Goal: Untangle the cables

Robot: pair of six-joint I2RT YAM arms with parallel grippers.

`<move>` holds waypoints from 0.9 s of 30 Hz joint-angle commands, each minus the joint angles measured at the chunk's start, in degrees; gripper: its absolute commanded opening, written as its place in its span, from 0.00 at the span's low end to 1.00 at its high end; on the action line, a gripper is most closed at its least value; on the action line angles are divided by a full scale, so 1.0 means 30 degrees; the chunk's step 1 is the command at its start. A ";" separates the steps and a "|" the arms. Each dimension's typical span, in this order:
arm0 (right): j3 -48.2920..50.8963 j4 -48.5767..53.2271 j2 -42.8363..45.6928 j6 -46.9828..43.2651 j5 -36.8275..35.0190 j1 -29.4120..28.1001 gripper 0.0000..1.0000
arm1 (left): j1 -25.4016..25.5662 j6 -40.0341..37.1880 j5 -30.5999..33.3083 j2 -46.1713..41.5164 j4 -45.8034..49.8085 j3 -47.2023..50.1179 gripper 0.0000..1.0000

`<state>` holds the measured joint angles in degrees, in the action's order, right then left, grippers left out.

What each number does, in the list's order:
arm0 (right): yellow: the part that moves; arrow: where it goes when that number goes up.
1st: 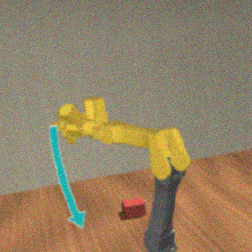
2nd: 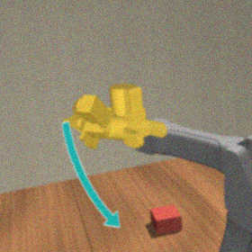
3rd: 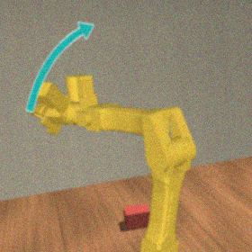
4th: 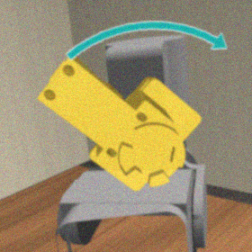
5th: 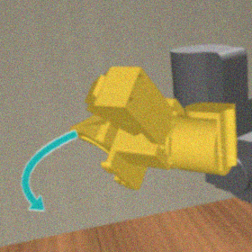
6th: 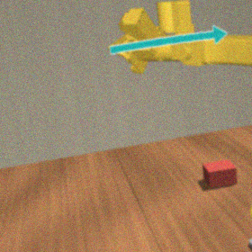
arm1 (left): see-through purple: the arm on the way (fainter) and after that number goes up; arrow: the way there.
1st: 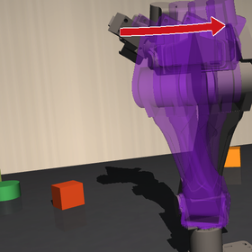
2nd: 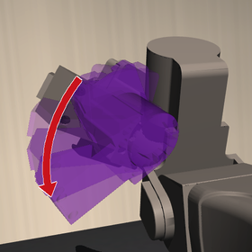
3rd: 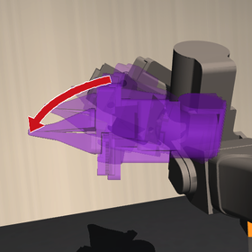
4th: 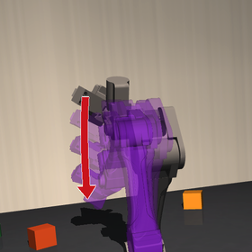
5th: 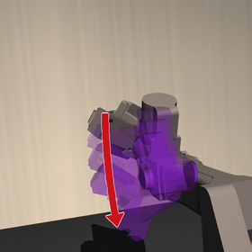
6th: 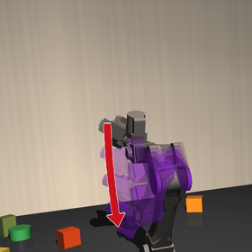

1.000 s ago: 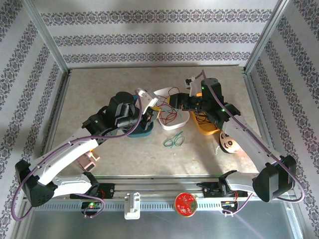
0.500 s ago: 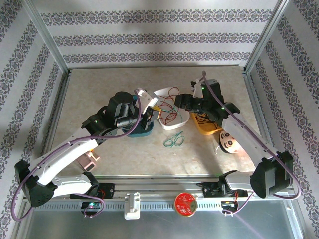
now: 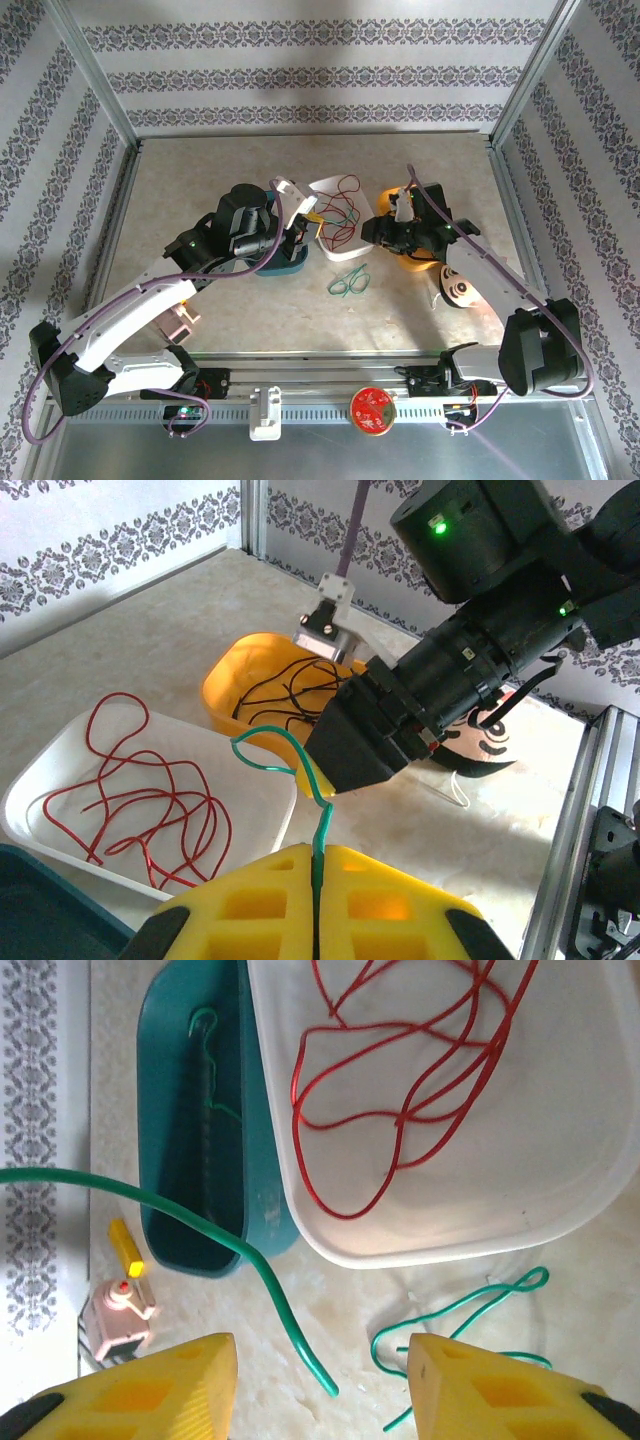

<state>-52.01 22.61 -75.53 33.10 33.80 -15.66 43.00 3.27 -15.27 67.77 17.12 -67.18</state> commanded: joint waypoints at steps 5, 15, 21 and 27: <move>-0.0362 -0.1143 -0.1439 -0.0714 0.1067 -0.0408 0.32 | -0.0155 -0.0023 -0.1032 0.0027 -0.0678 -0.0588 0.00; -0.2372 -0.0741 -0.2215 -0.2186 0.1882 -0.2251 0.00 | -0.0180 0.0324 -0.2371 0.0694 -0.0846 -0.0145 0.00; -0.2541 -0.1408 -0.1271 -0.3087 0.2110 -0.4197 0.00 | -0.0184 0.0412 -0.2809 0.1808 -0.1707 0.0253 0.00; -0.2330 -0.1795 -0.0048 -0.3045 0.1536 -0.4171 0.00 | -0.0653 0.0222 -0.1009 0.2012 -0.2290 0.0909 0.00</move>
<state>-58.15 19.70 -78.56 25.69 38.28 -28.27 42.83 3.70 -21.85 73.91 13.56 -66.17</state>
